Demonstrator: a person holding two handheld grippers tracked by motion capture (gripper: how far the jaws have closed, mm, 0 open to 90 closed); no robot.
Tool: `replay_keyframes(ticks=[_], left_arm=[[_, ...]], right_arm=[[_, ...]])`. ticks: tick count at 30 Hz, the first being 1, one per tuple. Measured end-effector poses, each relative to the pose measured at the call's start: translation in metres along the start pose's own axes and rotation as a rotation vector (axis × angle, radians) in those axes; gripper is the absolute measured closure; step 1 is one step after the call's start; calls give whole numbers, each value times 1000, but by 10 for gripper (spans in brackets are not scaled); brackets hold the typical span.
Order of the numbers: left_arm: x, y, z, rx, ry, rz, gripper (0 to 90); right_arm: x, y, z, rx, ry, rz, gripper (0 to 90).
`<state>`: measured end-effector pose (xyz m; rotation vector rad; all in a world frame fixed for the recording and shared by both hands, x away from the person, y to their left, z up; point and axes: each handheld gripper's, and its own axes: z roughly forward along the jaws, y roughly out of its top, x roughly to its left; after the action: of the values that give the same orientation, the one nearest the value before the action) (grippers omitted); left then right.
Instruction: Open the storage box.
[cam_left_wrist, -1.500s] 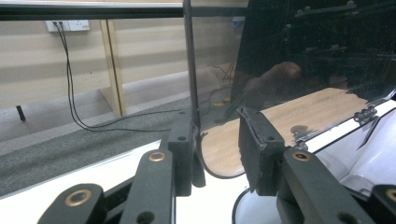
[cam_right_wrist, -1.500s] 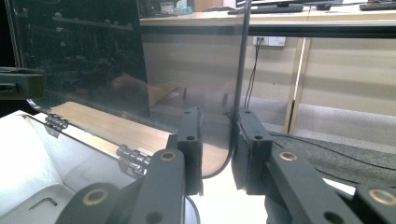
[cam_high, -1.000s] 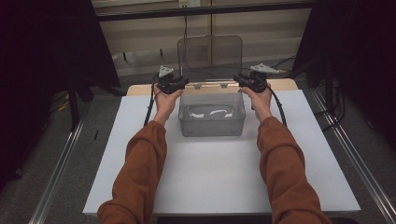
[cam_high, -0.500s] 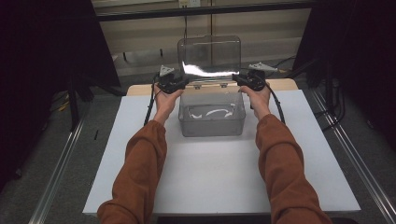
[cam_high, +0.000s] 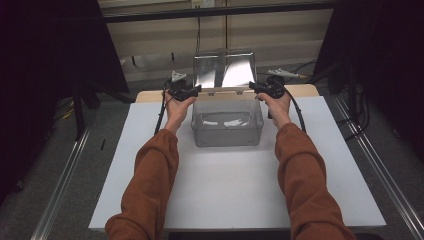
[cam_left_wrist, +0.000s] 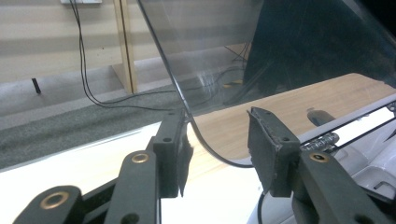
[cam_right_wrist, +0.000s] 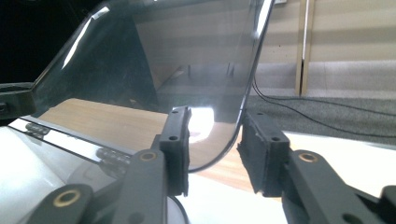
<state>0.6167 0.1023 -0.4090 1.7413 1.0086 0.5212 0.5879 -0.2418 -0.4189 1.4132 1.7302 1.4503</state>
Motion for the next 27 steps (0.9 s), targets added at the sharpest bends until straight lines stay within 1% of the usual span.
replay_keyframes(ticks=[1, 2, 3, 4, 5, 6, 7, 8, 9, 10, 11, 13, 14, 16, 17, 19, 21, 27], left_arm=[[0, 0, 0, 7, -2, 14, 580], [-1, 0, 1, 11, -7, 16, 578], [-1, -1, 2, 13, -75, 7, 585], [-4, 0, 3, 18, -86, 7, 703], [-5, 2, 1, 5, 2, 11, 723], [-4, 4, 0, -11, 18, -49, 646], [-4, 6, 0, -25, -15, -83, 629], [-5, 8, 0, -22, -24, -78, 575], [-6, 8, -1, -23, -3, -58, 552], [-6, 8, -1, -28, 4, -61, 505], [-5, 7, -1, -34, -9, -61, 472], [-3, 6, -1, -26, -7, -48, 462], [-2, 4, -1, -23, -13, -53, 448], [-3, 2, 0, -11, -1, -44, 422], [-2, 1, 0, -14, -8, -38, 400], [-3, 1, 0, -18, -4, -30, 377], [-4, 1, 0, -21, -6, -21, 359], [-4, 1, -3, -19, -4, -14, 299]], right_arm=[[0, -1, 1, 4, -9, -3, 636], [-1, -1, 1, 11, -21, -25, 648], [-1, -1, 1, 17, -27, -36, 662], [-1, -1, 2, 27, -8, -38, 759], [0, -3, 4, 29, 56, -9, 765], [4, -2, 4, 11, 2, -30, 732], [6, -1, 5, 19, -66, -37, 706], [6, -1, 5, 12, -71, -27, 695], [5, -1, 5, 0, -62, -20, 675], [4, -1, 5, 1, -72, -7, 630], [3, -2, 4, 5, -73, -3, 635], [3, -2, 3, 1, -63, -18, 599], [4, -2, 3, -2, -62, -21, 599], [4, -1, 2, -1, -60, -19, 579], [4, -1, 1, 0, -62, -19, 565], [4, 1, 0, -5, -55, -28, 560], [5, 2, -2, -11, -54, -39, 532], [9, 2, -7, -25, -45, -65, 482]])
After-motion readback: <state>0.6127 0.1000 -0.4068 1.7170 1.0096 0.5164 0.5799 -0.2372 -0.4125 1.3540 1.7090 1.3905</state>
